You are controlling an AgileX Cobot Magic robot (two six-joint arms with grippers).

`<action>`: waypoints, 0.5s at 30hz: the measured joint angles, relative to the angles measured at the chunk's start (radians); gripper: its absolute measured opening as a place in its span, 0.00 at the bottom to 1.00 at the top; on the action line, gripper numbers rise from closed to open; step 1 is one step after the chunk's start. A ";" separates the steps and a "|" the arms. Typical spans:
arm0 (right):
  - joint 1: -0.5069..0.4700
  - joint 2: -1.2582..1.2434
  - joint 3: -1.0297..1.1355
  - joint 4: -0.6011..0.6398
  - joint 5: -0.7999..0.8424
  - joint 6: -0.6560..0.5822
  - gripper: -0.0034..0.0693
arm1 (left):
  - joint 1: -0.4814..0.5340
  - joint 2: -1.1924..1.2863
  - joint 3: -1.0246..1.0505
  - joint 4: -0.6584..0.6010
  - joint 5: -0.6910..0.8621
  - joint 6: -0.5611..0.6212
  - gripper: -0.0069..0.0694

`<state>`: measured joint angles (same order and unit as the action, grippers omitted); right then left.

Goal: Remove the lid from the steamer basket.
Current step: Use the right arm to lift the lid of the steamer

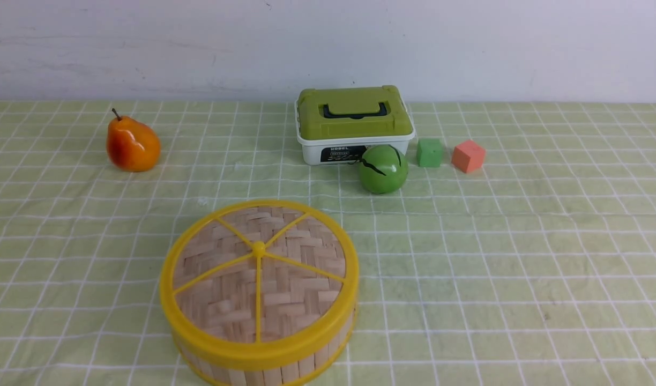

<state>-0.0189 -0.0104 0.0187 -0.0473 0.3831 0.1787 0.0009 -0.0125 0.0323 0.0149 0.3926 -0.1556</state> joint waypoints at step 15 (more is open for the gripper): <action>0.000 0.000 0.007 0.867 0.011 0.143 0.38 | 0.000 0.000 0.000 0.000 0.000 0.000 0.40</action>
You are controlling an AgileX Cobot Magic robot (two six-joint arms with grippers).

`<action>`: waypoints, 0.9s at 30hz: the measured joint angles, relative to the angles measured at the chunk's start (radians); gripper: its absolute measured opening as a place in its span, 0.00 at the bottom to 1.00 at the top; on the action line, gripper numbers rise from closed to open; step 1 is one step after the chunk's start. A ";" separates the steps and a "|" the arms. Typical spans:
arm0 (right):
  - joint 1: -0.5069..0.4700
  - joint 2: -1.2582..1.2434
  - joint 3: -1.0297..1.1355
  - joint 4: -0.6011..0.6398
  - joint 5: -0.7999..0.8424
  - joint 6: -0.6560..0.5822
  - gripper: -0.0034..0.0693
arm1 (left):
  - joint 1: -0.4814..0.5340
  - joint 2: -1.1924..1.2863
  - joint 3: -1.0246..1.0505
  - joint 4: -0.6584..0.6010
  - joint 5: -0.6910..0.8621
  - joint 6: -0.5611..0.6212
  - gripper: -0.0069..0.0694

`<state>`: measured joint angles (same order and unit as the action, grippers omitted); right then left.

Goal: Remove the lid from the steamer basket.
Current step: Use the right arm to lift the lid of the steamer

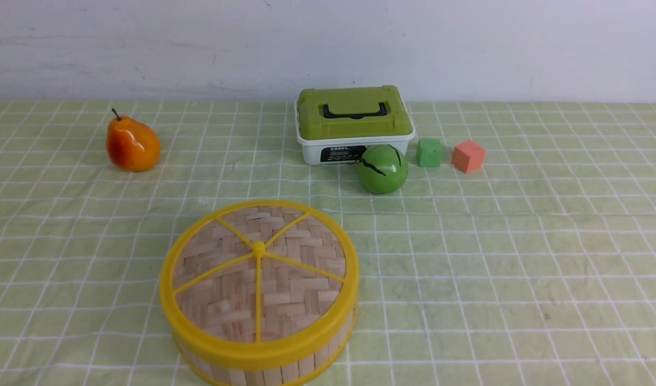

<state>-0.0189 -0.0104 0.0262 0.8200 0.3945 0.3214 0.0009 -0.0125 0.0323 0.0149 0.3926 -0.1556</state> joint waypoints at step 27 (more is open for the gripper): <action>0.000 0.684 -0.908 -0.324 0.475 -0.751 0.02 | 0.000 0.000 0.000 0.000 0.000 0.000 0.40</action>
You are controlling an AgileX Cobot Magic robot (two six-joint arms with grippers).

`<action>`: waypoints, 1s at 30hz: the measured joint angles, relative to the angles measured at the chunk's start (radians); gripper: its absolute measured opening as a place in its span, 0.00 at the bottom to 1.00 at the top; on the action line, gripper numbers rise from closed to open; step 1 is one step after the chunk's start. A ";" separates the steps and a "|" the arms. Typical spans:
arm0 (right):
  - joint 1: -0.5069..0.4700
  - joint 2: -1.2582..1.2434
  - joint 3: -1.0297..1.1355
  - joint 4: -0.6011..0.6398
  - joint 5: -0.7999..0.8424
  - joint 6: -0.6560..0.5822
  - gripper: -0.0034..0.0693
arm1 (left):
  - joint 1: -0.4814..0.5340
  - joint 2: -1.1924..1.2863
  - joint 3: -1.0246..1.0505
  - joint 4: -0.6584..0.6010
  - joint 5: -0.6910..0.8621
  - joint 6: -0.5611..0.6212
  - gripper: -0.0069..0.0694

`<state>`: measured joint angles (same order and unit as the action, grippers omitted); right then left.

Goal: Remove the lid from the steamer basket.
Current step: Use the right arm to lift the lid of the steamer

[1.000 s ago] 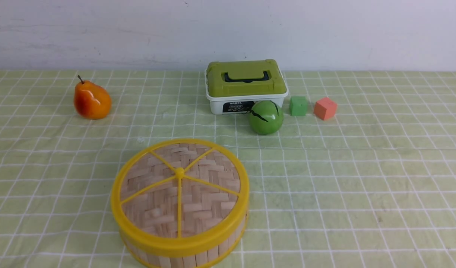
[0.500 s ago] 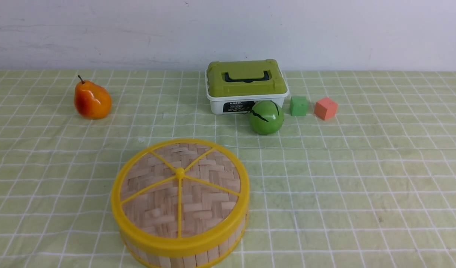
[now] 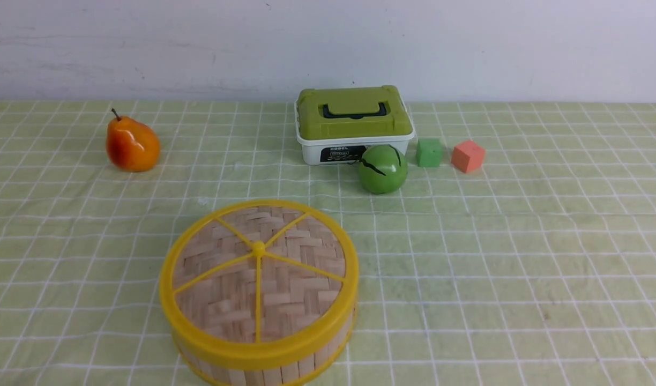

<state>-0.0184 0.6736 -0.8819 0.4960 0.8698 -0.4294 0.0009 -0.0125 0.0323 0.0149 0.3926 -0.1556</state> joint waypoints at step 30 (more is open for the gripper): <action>0.732 1.350 -1.257 -0.410 0.378 0.186 0.11 | 0.000 0.000 0.000 0.000 0.000 0.000 0.40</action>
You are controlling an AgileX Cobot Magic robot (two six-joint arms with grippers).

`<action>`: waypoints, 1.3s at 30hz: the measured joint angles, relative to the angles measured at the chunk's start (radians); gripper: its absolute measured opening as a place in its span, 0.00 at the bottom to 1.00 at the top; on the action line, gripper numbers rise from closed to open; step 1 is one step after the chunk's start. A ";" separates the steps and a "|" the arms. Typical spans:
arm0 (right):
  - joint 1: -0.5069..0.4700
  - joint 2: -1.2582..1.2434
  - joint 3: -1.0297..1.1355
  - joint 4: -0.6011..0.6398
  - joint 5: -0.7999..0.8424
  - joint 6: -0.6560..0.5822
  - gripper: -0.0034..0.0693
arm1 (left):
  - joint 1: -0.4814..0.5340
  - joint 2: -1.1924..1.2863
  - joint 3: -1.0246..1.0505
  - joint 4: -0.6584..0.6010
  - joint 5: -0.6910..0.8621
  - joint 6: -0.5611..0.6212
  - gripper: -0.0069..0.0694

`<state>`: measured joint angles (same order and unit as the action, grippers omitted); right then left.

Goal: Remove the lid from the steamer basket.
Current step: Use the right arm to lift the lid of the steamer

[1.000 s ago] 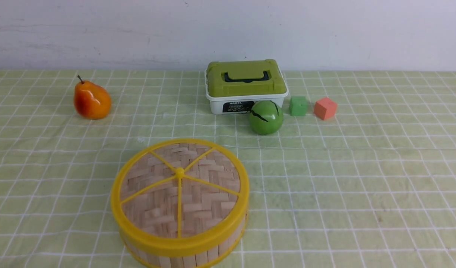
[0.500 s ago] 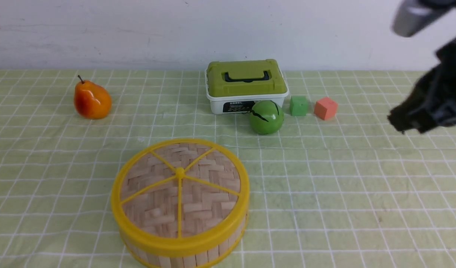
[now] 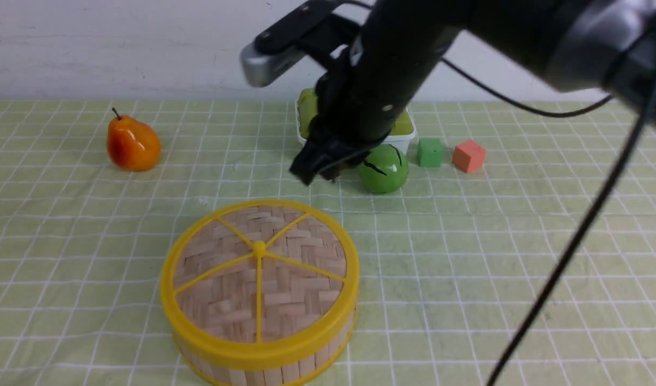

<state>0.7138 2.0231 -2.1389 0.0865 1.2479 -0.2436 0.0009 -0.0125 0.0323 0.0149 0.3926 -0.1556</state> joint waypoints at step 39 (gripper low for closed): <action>0.064 0.261 -0.117 0.041 -0.056 0.105 0.16 | 0.000 0.000 0.000 0.000 0.000 0.000 0.40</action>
<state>0.7777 2.2846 -2.2564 0.1280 1.1921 -0.1389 0.0009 -0.0125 0.0323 0.0149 0.3926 -0.1556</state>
